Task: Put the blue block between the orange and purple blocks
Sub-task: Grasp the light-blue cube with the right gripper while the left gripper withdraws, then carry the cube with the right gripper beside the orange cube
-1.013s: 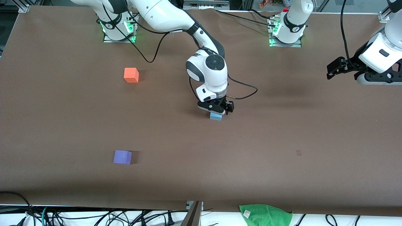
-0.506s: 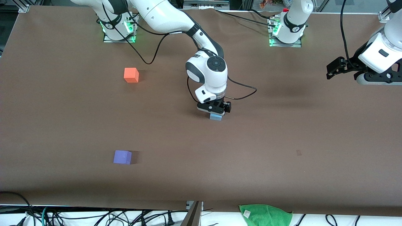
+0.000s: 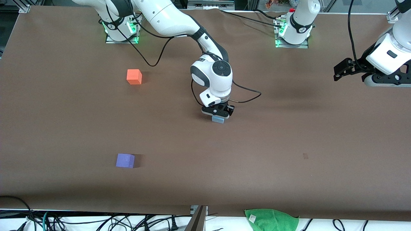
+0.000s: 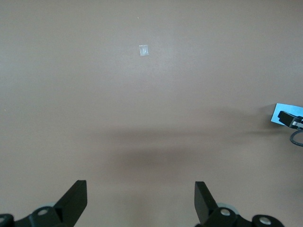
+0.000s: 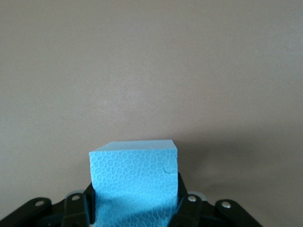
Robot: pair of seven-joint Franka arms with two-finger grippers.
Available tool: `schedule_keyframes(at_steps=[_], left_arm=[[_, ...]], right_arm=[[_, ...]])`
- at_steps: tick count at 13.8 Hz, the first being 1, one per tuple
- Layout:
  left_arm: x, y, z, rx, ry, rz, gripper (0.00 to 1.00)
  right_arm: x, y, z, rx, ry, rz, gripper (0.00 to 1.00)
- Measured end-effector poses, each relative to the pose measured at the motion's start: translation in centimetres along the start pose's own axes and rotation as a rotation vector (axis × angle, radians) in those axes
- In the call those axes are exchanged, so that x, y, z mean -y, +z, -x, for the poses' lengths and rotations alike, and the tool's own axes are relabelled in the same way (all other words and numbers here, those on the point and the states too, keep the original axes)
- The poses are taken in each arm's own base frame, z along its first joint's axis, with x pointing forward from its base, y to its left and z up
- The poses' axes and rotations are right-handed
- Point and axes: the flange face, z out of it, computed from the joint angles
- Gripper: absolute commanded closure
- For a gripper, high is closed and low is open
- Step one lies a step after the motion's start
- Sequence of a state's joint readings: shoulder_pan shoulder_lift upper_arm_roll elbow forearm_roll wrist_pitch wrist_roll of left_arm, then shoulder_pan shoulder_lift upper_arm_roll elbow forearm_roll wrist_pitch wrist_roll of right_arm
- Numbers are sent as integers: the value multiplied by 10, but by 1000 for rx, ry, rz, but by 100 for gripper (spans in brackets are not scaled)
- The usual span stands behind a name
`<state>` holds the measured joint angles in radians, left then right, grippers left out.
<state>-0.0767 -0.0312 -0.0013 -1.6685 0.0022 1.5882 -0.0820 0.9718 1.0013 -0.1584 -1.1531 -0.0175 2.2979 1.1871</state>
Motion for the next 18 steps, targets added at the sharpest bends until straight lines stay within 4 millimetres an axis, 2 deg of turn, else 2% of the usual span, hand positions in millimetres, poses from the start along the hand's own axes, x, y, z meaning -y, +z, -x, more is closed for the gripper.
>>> schedule_keyframes(at_steps=[2, 3, 6, 7, 9, 11, 13, 15, 16, 18], left_arm=[[-2, 0, 0, 0, 5, 0, 0], [-3, 0, 0, 0, 7, 0, 0], [-5, 0, 0, 0, 9, 0, 0], [-5, 0, 0, -2, 11, 0, 0], [-6, -2, 0, -6, 12, 0, 0], [-5, -4, 0, -10, 11, 0, 0], [-5, -5, 0, -12, 10, 1, 0], [-4, -5, -1, -12, 9, 1, 0], [-4, -5, -1, -12, 9, 1, 0], [-3, -4, -1, -11, 7, 1, 0]], right_arm=[[-3, -4, -13, -9, -31, -2, 83], [-9, -7, -26, -9, -60, 12, 83], [-50, -30, -93, 67, -143, 68, 83], [-72, -41, -119, 97, -165, 68, 83], [-131, -62, -164, 141, -207, 77, 82], [-202, -81, -189, 179, -247, 97, 82], [-279, -93, -198, 198, -279, 109, 81], [-352, -86, -187, 206, -286, 106, 81], [-379, -76, -173, 206, -282, 103, 81], [-411, -54, -140, 211, -275, 101, 80]])
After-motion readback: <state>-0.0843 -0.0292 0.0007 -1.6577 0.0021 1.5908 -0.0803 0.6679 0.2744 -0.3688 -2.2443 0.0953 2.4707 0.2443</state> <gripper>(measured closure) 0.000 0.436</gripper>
